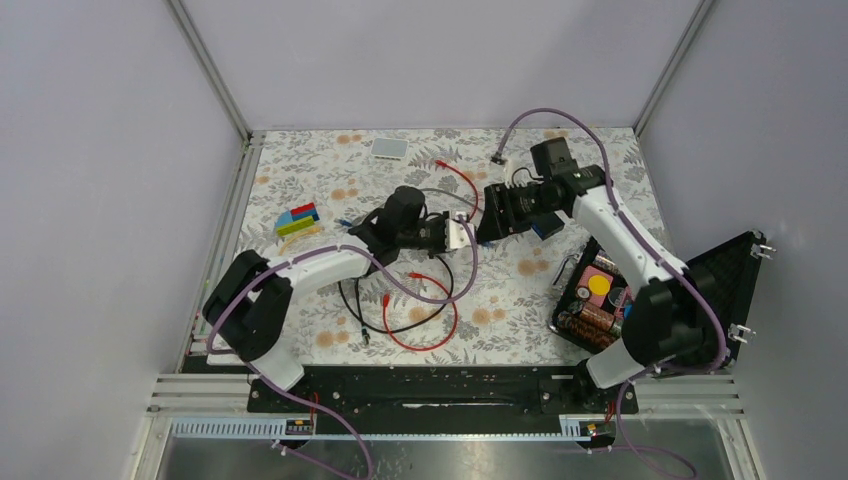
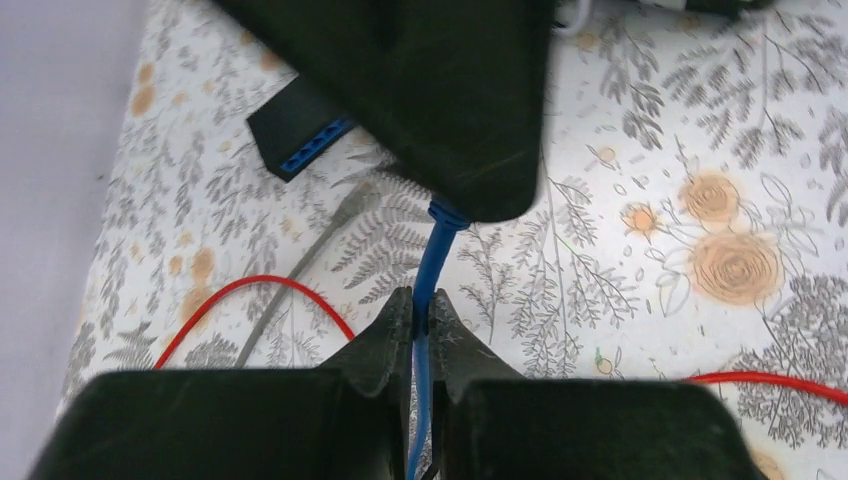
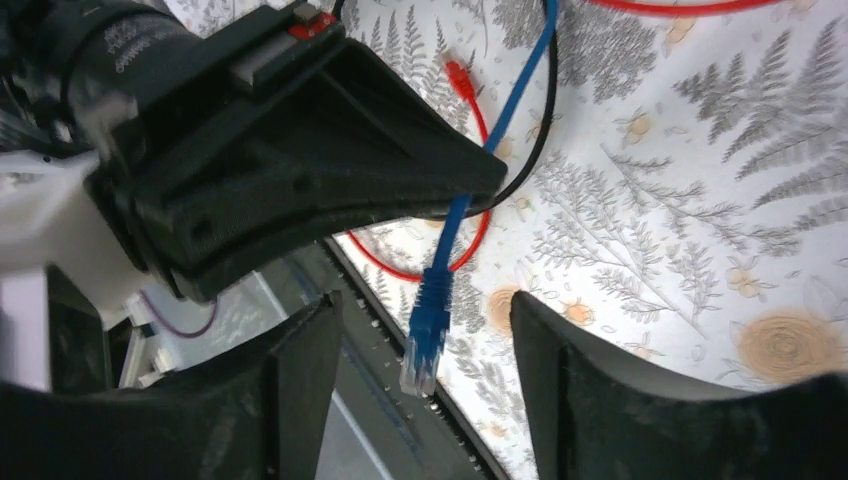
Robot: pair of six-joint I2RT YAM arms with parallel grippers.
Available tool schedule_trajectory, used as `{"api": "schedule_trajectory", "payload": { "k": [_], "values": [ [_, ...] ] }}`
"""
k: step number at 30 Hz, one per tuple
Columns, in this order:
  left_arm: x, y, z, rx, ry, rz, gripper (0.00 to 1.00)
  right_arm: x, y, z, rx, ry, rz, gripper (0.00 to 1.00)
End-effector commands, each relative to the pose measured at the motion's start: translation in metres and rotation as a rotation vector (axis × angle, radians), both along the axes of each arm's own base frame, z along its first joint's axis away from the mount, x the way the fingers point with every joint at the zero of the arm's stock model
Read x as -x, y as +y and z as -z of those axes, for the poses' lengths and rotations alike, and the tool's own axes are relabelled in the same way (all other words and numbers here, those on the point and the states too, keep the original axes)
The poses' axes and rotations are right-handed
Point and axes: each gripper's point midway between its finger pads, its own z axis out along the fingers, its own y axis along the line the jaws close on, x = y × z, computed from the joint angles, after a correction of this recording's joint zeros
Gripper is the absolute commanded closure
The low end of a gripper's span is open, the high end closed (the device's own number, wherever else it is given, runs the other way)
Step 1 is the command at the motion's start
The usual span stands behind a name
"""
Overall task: Insert the plug into the switch port
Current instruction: Pick up the connector from the center of the board.
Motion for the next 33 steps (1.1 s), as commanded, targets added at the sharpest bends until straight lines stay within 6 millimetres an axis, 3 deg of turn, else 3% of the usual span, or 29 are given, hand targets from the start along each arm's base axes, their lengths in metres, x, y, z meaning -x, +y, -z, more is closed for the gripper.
{"api": "schedule_trajectory", "payload": {
  "k": [1,4,5,8,10,14,20,24,30,33],
  "values": [
    [-0.017,0.006,-0.061,0.15,0.008,-0.193,1.0,-0.021,-0.004,-0.047,-0.094,-0.297,0.138,0.29],
    [-0.014,0.015,-0.059,0.124,0.065,-0.249,1.0,-0.031,-0.003,-0.072,-0.218,-0.599,0.171,0.31],
    [-0.014,0.019,-0.058,0.122,0.08,-0.275,1.0,-0.027,-0.002,-0.07,-0.26,-0.691,0.148,0.32],
    [-0.01,0.028,-0.057,0.116,0.101,-0.306,1.0,-0.014,0.0,-0.098,-0.413,-1.006,0.107,0.33],
    [-0.005,0.03,-0.056,0.121,0.11,-0.301,1.0,-0.006,0.001,-0.11,-0.446,-1.088,0.072,0.33],
    [0.005,0.031,-0.059,0.105,0.146,-0.272,1.0,0.014,0.015,-0.101,-0.465,-1.127,-0.169,0.36],
    [0.008,0.029,-0.063,0.106,0.176,-0.265,1.0,0.018,0.018,-0.11,-0.514,-1.184,-0.201,0.42],
    [0.008,0.029,-0.063,0.107,0.179,-0.267,1.0,0.019,0.019,-0.097,-0.481,-1.143,-0.234,0.47],
    [0.008,0.028,-0.062,0.093,0.197,-0.268,1.0,0.027,0.022,-0.082,-0.469,-1.122,-0.29,0.37],
    [0.009,0.028,-0.063,0.094,0.194,-0.261,1.0,0.02,0.022,-0.077,-0.422,-1.128,-0.289,0.43]
  ]
}}
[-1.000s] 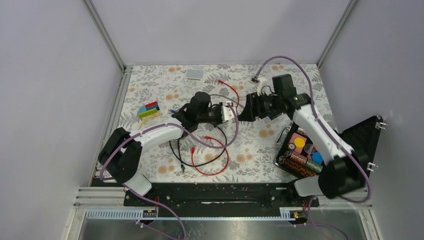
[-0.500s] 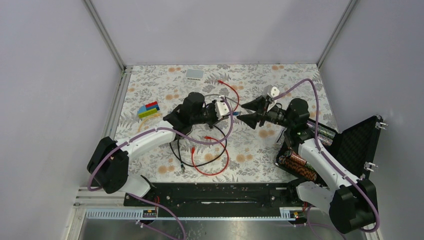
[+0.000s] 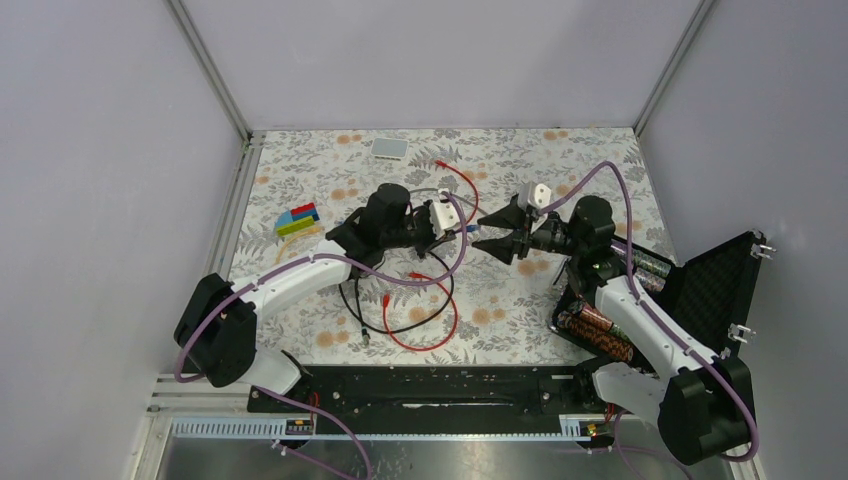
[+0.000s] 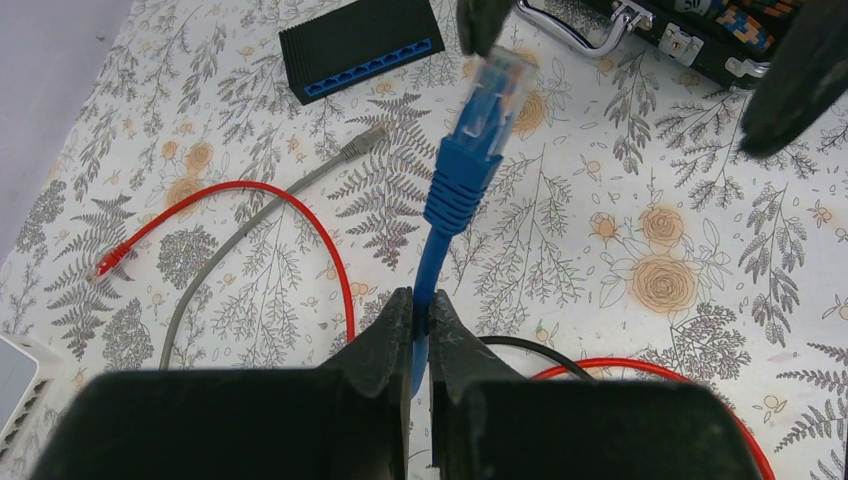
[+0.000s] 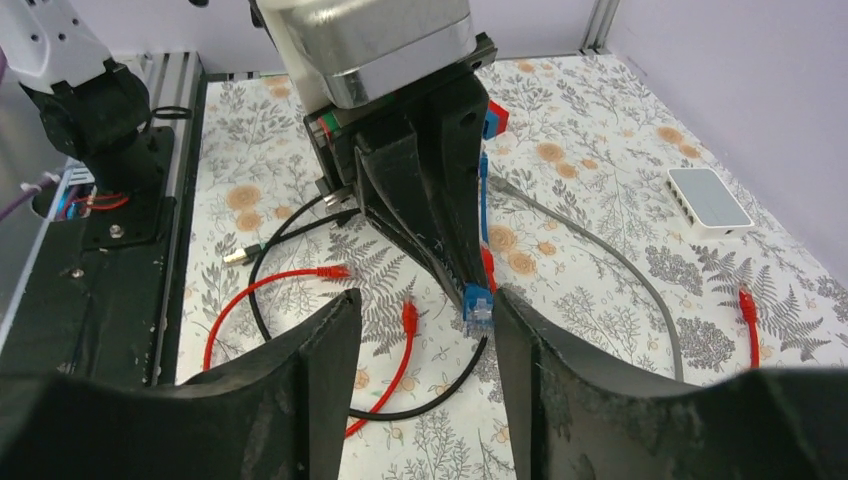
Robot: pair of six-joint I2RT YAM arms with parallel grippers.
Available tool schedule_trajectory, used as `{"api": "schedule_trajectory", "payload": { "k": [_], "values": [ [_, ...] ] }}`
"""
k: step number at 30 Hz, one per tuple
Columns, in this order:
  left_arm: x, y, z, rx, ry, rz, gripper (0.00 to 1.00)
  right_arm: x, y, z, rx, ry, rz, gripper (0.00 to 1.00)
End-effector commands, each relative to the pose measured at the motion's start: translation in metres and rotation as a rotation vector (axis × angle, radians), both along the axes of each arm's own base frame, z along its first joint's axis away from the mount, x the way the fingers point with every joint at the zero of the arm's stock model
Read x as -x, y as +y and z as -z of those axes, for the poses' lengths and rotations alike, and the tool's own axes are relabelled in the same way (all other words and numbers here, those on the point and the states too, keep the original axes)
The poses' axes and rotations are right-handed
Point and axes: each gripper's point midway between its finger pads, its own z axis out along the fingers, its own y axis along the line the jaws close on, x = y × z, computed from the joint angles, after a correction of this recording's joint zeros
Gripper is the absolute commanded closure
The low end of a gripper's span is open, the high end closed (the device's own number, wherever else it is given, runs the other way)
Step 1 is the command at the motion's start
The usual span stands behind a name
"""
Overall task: Insert the plug into the switch port
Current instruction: Pick up the connector from the center of the board.
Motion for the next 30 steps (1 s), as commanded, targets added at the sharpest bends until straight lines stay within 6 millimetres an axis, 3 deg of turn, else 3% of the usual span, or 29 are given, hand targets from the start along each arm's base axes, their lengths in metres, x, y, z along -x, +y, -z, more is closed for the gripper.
{"api": "schedule_trajectory", "payload": {
  "k": [1,4,8,10,14,20,24,30],
  "values": [
    [0.002,-0.006,-0.03,0.057,-0.029,0.02,1.0,-0.006,0.004,-0.004,0.044,-0.072,-0.005,0.44],
    [0.005,-0.007,-0.03,0.062,-0.025,0.033,1.0,-0.01,0.005,0.0,0.06,-0.076,0.007,0.47],
    [0.008,-0.007,-0.03,0.067,-0.015,0.044,1.0,-0.015,0.006,0.0,0.052,-0.083,0.02,0.64],
    [0.011,-0.006,-0.029,0.07,-0.013,0.049,1.0,-0.015,0.007,0.002,0.054,-0.076,0.013,0.68],
    [0.011,-0.006,-0.029,0.071,-0.019,0.048,1.0,-0.013,0.007,0.007,0.062,-0.07,0.003,0.6],
    [0.01,-0.006,-0.028,0.068,-0.016,0.044,1.0,-0.015,0.007,0.016,0.091,-0.055,0.015,0.58],
    [0.01,-0.005,-0.029,0.065,-0.017,0.043,1.0,-0.015,0.005,0.02,0.122,-0.067,0.028,0.45],
    [0.01,-0.003,-0.026,0.05,-0.013,0.04,1.0,-0.017,0.006,0.02,0.123,-0.07,0.031,0.54]
  ]
}}
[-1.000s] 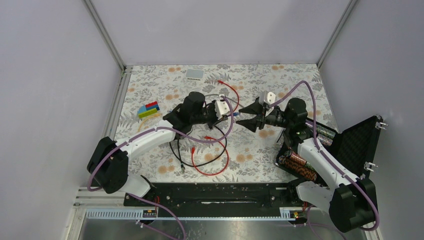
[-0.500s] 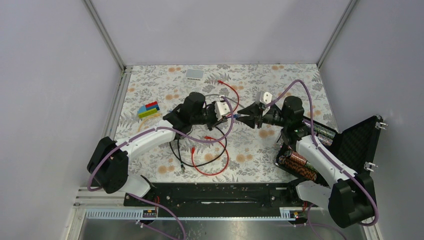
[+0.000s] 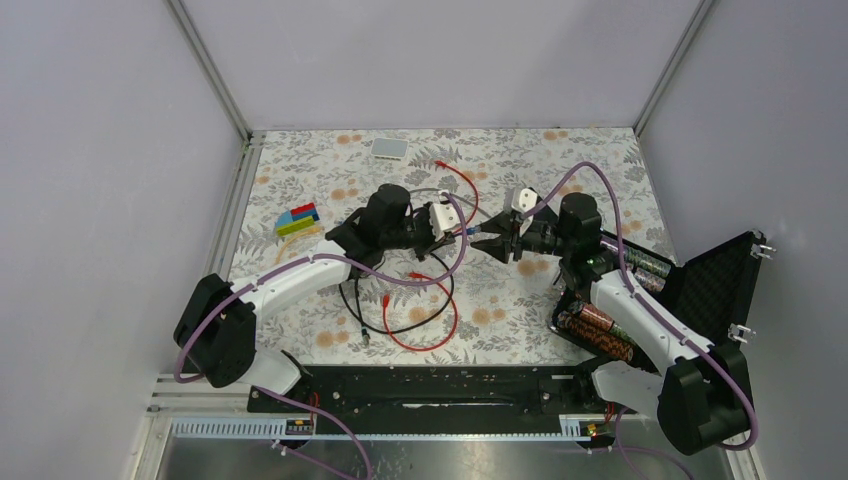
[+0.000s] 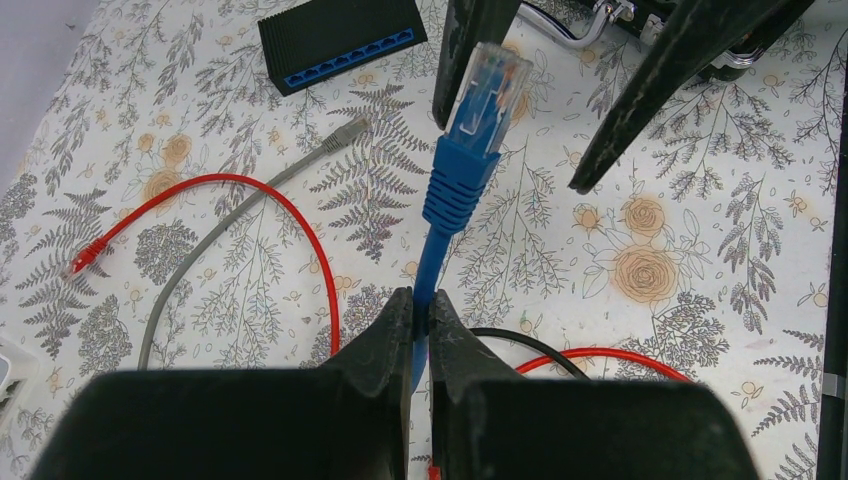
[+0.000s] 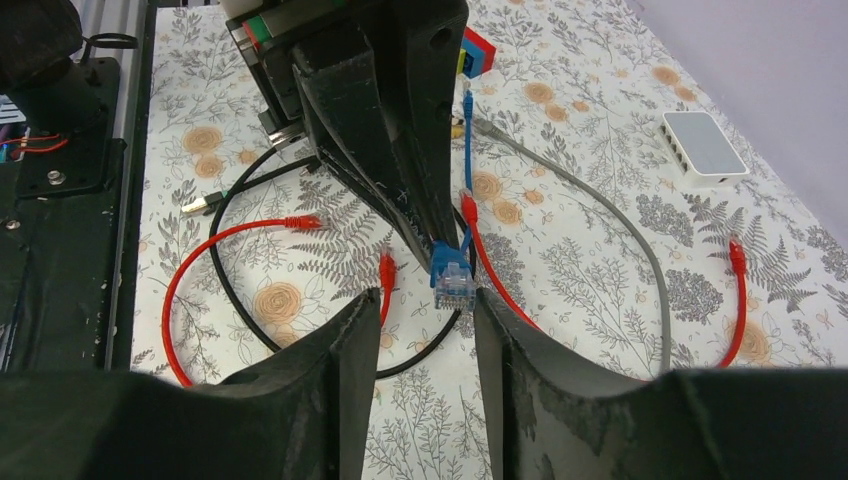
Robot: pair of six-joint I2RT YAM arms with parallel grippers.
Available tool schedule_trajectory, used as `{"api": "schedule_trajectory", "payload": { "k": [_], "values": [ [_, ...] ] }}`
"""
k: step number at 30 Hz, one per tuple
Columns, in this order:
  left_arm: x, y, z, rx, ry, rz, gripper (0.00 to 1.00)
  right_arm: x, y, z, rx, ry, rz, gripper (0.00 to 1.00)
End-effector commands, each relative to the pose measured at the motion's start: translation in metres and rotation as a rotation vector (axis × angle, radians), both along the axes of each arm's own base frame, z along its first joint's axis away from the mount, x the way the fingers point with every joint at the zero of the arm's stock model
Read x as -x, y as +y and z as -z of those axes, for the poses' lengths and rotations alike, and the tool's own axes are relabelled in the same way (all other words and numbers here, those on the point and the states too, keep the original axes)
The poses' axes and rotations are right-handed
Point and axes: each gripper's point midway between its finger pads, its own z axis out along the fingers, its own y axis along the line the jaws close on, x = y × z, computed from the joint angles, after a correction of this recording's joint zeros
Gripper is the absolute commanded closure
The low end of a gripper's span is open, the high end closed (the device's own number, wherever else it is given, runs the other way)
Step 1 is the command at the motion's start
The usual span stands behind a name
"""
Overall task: Insert the plug into the switch port
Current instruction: Pick up the connector from the center of the board.
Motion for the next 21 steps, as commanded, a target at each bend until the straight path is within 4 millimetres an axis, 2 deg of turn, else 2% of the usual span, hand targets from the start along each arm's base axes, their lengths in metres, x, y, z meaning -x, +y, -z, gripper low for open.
{"api": "schedule_trajectory", "payload": {
  "k": [1,7,15,18,21],
  "values": [
    [0.004,-0.004,-0.03,0.06,-0.045,0.027,1.0,-0.005,0.005,-0.017,-0.013,-0.061,-0.009,0.55],
    [0.005,-0.005,-0.029,0.06,-0.045,0.036,1.0,-0.005,0.008,-0.02,-0.031,-0.06,-0.018,0.51],
    [0.006,-0.006,-0.025,0.056,-0.038,0.042,1.0,-0.007,0.012,-0.029,-0.064,-0.061,-0.018,0.51],
    [0.006,-0.005,-0.025,0.055,-0.039,0.04,1.0,-0.009,0.012,-0.027,-0.059,-0.052,-0.014,0.61],
    [0.008,-0.004,-0.022,0.042,-0.026,0.042,1.0,-0.008,0.012,-0.027,-0.062,-0.053,-0.017,0.8]
  ]
}}
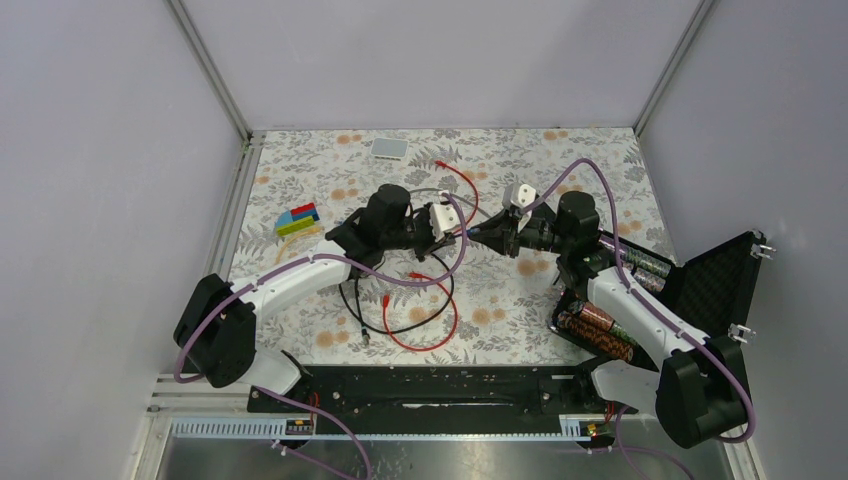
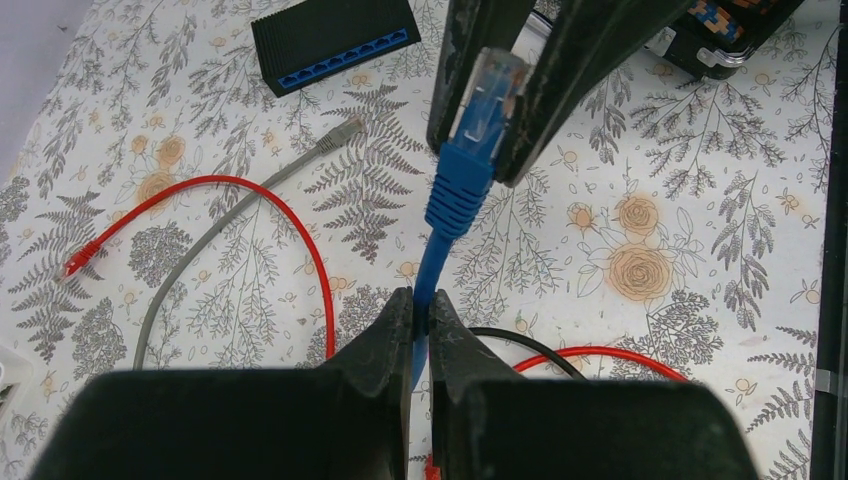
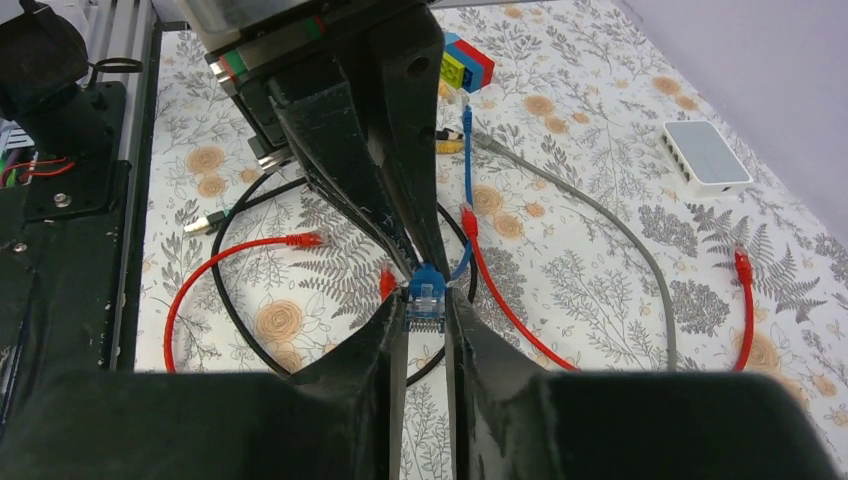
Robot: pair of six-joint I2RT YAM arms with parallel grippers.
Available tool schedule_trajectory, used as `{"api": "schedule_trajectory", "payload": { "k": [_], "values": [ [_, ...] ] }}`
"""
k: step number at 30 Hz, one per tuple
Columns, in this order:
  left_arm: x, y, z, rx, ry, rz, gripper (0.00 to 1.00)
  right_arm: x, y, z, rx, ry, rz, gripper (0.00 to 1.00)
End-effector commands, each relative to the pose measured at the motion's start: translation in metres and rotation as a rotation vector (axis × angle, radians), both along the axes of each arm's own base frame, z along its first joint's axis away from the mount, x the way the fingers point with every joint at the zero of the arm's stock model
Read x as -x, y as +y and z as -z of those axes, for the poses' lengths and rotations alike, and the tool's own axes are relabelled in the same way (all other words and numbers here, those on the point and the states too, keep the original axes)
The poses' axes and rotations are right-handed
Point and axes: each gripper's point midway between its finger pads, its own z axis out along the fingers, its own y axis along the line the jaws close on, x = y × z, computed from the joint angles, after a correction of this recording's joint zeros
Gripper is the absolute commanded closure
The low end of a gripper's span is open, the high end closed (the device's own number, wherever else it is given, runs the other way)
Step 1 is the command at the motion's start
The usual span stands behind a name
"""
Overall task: Insert the plug into the switch port
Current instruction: Pick up the connector from the center of the board.
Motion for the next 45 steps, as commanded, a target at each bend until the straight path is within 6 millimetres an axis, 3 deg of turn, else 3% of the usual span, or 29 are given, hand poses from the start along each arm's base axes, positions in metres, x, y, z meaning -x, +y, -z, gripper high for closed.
{"api": "schedule_trajectory", "payload": {
  "k": [1,3,7,10,14,20,39,41,45],
  "values": [
    [0.007,-0.003,-0.021,0.038,-0.029,0.035,1.0,-0.003,0.006,-0.024,-0.036,-0.077,-0.014,0.86],
    [0.006,-0.002,-0.022,0.035,-0.04,0.035,0.84,0.0,0.005,-0.024,-0.034,-0.088,-0.024,0.95],
    [0.016,-0.003,-0.032,0.055,-0.103,0.109,0.6,0.012,0.007,-0.023,-0.031,-0.096,-0.08,0.99],
    [0.028,-0.007,-0.05,0.102,-0.164,0.198,0.57,0.017,0.009,-0.026,-0.043,-0.094,-0.116,1.0],
    [0.035,-0.012,-0.062,0.132,-0.195,0.258,0.58,0.023,0.011,-0.027,-0.053,-0.081,-0.154,0.99],
    [0.037,-0.015,-0.058,0.123,-0.178,0.288,0.67,0.026,0.011,-0.026,-0.053,-0.078,-0.167,0.99],
    [0.035,-0.018,-0.062,0.133,-0.169,0.292,0.71,0.029,0.014,-0.019,-0.046,-0.041,-0.206,0.98],
    [0.036,-0.019,-0.062,0.133,-0.167,0.295,0.76,0.03,0.014,-0.018,-0.046,-0.038,-0.206,0.98],
    [0.032,-0.019,-0.061,0.137,-0.157,0.268,0.98,0.028,0.013,-0.015,-0.039,-0.018,-0.197,0.91]
  ]
}}
